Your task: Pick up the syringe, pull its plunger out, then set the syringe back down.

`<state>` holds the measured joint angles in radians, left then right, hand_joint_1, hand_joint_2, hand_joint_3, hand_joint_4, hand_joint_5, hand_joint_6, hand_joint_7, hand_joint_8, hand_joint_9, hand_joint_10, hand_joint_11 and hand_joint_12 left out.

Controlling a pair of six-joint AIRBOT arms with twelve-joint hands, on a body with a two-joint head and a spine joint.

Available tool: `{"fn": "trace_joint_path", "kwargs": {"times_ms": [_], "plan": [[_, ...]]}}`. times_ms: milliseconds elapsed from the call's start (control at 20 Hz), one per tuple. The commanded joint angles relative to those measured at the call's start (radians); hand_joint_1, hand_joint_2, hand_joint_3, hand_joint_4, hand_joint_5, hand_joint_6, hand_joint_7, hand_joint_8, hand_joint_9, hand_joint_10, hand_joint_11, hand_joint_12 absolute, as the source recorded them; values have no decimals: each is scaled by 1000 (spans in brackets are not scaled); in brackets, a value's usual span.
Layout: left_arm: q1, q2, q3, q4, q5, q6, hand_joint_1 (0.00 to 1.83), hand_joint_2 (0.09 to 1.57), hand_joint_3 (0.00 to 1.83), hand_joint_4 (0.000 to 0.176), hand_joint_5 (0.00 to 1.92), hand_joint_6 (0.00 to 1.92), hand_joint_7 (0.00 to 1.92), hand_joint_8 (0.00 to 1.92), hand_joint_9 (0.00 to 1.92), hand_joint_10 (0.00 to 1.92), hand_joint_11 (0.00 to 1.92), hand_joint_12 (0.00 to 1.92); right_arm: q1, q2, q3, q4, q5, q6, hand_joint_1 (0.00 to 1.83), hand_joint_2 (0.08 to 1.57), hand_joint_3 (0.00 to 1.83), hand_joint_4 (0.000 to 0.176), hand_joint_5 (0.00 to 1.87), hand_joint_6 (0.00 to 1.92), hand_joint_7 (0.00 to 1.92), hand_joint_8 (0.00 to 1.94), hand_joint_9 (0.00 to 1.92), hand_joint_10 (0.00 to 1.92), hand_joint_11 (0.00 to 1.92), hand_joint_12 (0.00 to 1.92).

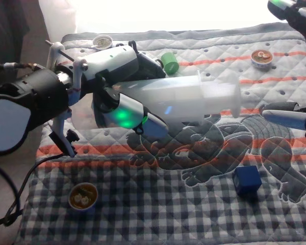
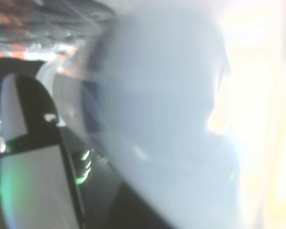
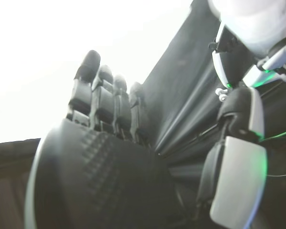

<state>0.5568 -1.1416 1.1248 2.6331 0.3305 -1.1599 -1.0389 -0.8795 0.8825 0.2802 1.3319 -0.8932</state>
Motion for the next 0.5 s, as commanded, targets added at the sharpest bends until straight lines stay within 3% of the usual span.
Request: {"fn": "trace_joint_path", "kwargs": {"times_ms": [0, 50, 200, 300, 350, 450], "plan": [[-13, 8, -13, 29, 140, -14, 1365, 1162, 1, 0, 799, 1155, 900, 1117, 827, 1385, 600, 1609, 12, -4, 12, -3, 123, 31, 797, 878, 6, 0, 167, 0, 124, 1, 112, 6, 0, 495], [-15, 23, -34, 49, 155, -14, 1365, 1162, 0, 0, 789, 1159, 897, 1111, 849, 1371, 640, 1614, 16, -16, 26, -3, 125, 63, 762, 880, 5, 0, 133, 0, 102, 0, 102, 1, 0, 488], [-22, 49, -75, 94, 178, -14, 1367, 1166, 1, 0, 742, 1121, 887, 1134, 898, 1376, 830, 1576, 25, -47, 56, -3, 124, 123, 803, 917, 8, 0, 151, 6, 122, 1, 152, 15, 0, 707], [-33, 55, -90, 119, 187, -14, 1365, 1171, 0, 0, 763, 1085, 914, 1173, 822, 1419, 591, 1705, 26, -67, 77, 0, 119, 176, 858, 913, 0, 0, 201, 18, 205, 19, 250, 41, 0, 839], [-38, 56, -92, 126, 188, -14, 1366, 1170, 0, 0, 779, 1044, 903, 1175, 831, 1431, 632, 1690, 25, -75, 83, 0, 117, 195, 857, 879, 0, 0, 262, 21, 284, 17, 339, 51, 9, 1009], [-43, 57, -94, 134, 190, -14, 1254, 1177, 2, 0, 835, 945, 911, 1388, 1009, 1518, 935, 1831, 23, -85, 84, -1, 113, 202, 927, 884, 3, 0, 262, 12, 279, 4, 329, 35, 0, 1046]]}}
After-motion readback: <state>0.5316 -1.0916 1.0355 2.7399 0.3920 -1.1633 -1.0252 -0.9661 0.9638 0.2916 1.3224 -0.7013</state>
